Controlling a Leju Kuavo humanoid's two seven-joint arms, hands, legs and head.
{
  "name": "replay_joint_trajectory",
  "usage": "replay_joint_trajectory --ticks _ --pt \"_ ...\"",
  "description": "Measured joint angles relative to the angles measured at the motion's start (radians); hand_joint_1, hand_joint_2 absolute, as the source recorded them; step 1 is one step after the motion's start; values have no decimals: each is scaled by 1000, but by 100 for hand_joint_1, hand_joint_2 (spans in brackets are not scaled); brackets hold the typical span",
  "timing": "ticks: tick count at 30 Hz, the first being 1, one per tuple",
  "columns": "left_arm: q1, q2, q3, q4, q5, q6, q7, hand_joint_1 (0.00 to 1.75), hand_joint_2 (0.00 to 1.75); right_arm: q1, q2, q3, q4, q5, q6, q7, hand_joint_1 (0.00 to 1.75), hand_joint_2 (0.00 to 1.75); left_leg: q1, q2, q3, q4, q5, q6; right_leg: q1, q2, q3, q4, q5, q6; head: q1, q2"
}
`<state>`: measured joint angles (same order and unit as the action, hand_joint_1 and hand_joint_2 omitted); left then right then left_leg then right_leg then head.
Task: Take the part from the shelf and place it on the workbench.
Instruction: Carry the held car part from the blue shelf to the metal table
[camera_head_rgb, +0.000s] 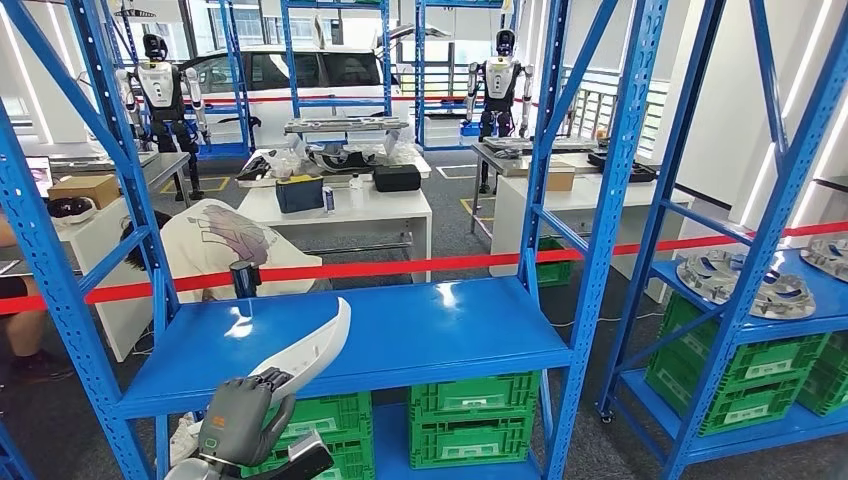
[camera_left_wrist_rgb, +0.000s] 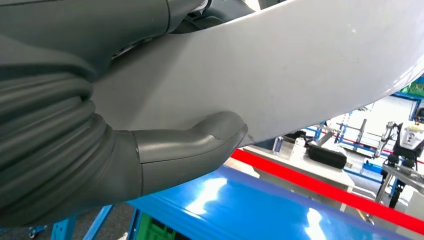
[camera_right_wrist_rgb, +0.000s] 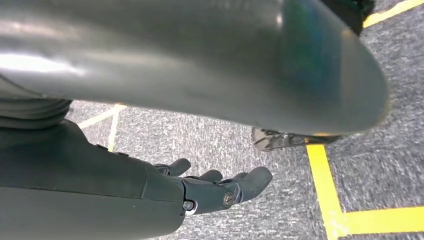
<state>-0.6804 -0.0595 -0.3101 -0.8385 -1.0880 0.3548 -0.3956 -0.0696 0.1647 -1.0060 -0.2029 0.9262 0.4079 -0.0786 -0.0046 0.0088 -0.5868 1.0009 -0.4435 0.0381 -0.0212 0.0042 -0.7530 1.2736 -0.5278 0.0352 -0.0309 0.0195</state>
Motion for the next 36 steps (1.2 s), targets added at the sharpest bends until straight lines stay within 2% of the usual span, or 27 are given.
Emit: replay_joint_trajectory --ticks 1,3,4,5,8,9,11,13,14,15,16,18,20,22,24,25,26,28,29,30,31,33,34,35,36 --pt "0 0 0 0 0 0 0 175 175 0 0 0 0 0 0 0 0 0 2 0 -8 6 0 -5 -3 -1 30 -37 16 2 0 0" --pt "0 0 0 0 0 0 0 175 175 -1 0 0 0 0 0 0 0 0 7 -1 -23 22 -2 -20 -8 -1 113 -157 44 8 0 0" --pt "0 0 0 0 0 0 0 175 175 -1 0 0 0 0 0 -1 0 0 8 -2 -30 30 -4 -29 -8 2 139 -197 53 6 0 0" --pt "0 0 0 0 0 0 0 175 175 -2 1 0 0 0 0 0 0 0 8 -3 -34 37 -6 -37 -6 4 151 -216 49 1 0 0" --pt "-2 0 0 0 0 0 -1 175 175 -2 1 0 0 0 0 -1 0 0 9 -6 -37 48 -9 -57 -4 7 146 -216 43 -25 -1 0" --pt "-2 0 0 0 0 0 -1 175 175 -2 1 0 0 0 0 -1 0 0 10 -6 -42 58 -19 -63 -4 7 144 -216 46 -33 -2 0" --pt "-2 1 0 0 0 0 0 175 175 -2 1 0 0 0 0 -1 0 0 13 -6 -71 129 -73 -71 -4 5 139 -218 53 -46 -3 0" --pt "-1 1 0 1 0 0 0 175 175 -2 1 0 0 0 0 -1 0 0 13 -7 -115 250 -141 -75 -1 4 130 -218 59 -53 -3 0" --pt "1 1 0 2 0 0 0 175 175 -1 1 0 0 0 0 -1 0 0 13 -6 -128 294 -158 -75 1 4 125 -218 62 -55 -3 0" --pt "2 1 0 2 0 0 0 175 175 -1 1 0 0 0 0 0 0 0 13 -7 -127 308 -158 -73 3 4 121 -217 66 -56 -3 0" --pt "2 1 0 3 0 0 0 175 175 -1 1 0 0 0 0 0 0 0 12 -7 -107 285 -141 -69 5 4 117 -217 70 -56 -3 0" --pt "1 1 0 3 0 0 0 175 175 -1 1 0 0 0 0 0 0 0 7 -7 -28 159 -96 -54 8 6 112 -217 76 -54 -3 0" --pt "-2 1 0 1 0 0 0 175 175 0 2 0 0 0 0 0 0 0 -1 -6 32 59 -75 -44 8 5 110 -219 83 -46 -3 0" --pt "-4 1 0 0 0 0 0 175 175 -1 3 0 0 0 0 0 0 0 -8 -5 40 36 -71 -40 7 3 110 -225 91 -33 -3 0" --pt "-4 0 0 0 0 0 0 175 175 0 3 0 0 0 0 0 0 0 -5 -5 41 18 -60 -29 6 1 109 -223 89 -22 -3 0" --pt "-5 0 0 -1 0 0 0 175 175 0 3 0 0 0 0 -1 0 0 -2 -4 43 11 -52 -23 6 1 100 -204 72 -18 -2 0" --pt "-5 -1 0 -1 0 0 0 175 175 0 3 0 0 0 0 -1 0 0 0 -3 43 5 -45 -18 6 1 84 -166 44 -15 -2 0" --pt "-4 -1 0 0 0 0 0 175 175 0 2 0 0 0 0 -1 0 0 -1 -1 35 5 -38 -11 6 1 36 -46 -26 -11 -1 0" --pt "-2 -1 0 0 0 0 0 175 175 1 2 0 0 0 0 0 0 0 -2 0 30 7 -37 -10 6 1 16 6 -47 -9 -1 0" --pt "0 -1 0 1 0 0 0 175 175 1 2 0 0 0 0 0 0 0 -2 1 27 9 -36 -10 6 1 11 31 -50 -8 -1 0" --pt "1 -1 0 1 0 0 0 175 175 1 2 0 0 0 0 0 0 0 -2 1 24 12 -36 -11 6 0 25 17 -34 -7 -1 0" --pt "1 -1 0 1 0 0 0 175 175 1 1 0 0 0 0 0 0 0 0 2 21 20 -38 -15 4 -1 96 -102 19 -8 -1 0" --pt "1 -1 0 0 0 0 0 175 175 1 0 0 0 0 0 0 0 0 -1 1 18 24 -40 -19 6 -2 131 -161 37 -11 -1 0" --pt "1 -1 0 0 0 0 0 175 175 1 0 0 0 0 0 -1 0 0 -2 1 16 28 -42 -25 8 -2 153 -203 44 -15 -1 0" --pt "0 -1 0 0 0 0 0 175 175 0 0 0 0 0 0 0 0 0 -4 1 14 30 -43 -31 9 -2 163 -223 42 -21 -1 0"
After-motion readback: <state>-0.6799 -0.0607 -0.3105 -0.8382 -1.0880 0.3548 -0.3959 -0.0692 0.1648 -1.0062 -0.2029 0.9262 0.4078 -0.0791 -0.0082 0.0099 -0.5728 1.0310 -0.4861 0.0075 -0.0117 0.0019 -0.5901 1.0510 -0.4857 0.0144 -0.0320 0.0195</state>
